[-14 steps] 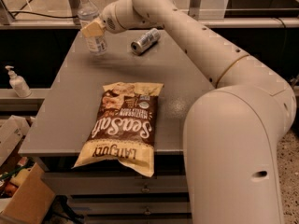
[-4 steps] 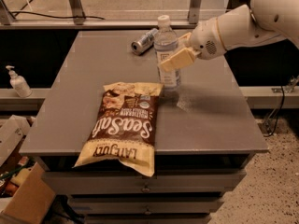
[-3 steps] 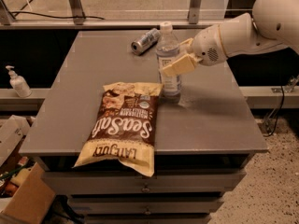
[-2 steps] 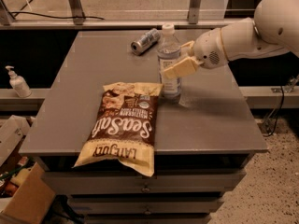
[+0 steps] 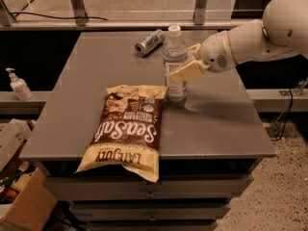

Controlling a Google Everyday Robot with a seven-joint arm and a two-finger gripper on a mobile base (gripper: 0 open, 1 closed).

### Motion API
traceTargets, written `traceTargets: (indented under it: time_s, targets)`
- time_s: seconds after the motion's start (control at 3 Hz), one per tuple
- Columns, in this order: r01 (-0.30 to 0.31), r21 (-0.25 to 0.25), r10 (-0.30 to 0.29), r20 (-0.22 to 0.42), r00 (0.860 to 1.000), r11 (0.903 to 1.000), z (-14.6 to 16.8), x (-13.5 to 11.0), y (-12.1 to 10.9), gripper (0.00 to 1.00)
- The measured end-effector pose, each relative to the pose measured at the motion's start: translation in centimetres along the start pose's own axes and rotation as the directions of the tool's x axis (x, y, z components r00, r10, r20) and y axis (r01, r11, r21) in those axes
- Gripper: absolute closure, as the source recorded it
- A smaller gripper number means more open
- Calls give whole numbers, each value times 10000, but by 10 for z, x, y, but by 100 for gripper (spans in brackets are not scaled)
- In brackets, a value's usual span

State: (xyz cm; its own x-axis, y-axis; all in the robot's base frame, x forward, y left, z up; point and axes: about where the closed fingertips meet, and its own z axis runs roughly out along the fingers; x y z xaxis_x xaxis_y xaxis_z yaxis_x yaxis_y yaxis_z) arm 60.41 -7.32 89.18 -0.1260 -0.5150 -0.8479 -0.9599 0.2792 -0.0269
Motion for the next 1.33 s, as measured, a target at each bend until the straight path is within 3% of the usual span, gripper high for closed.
traceTargets:
  time_s: [0.33, 0.67, 1.33]
  targets:
    - [0, 0, 0, 0, 10000, 10000, 0, 0, 0, 13]
    - [-85, -103, 84, -102, 9999, 9999, -2, 10, 5, 0]
    - [-191, -165, 186, -282, 9994, 9997, -6, 22, 10, 0]
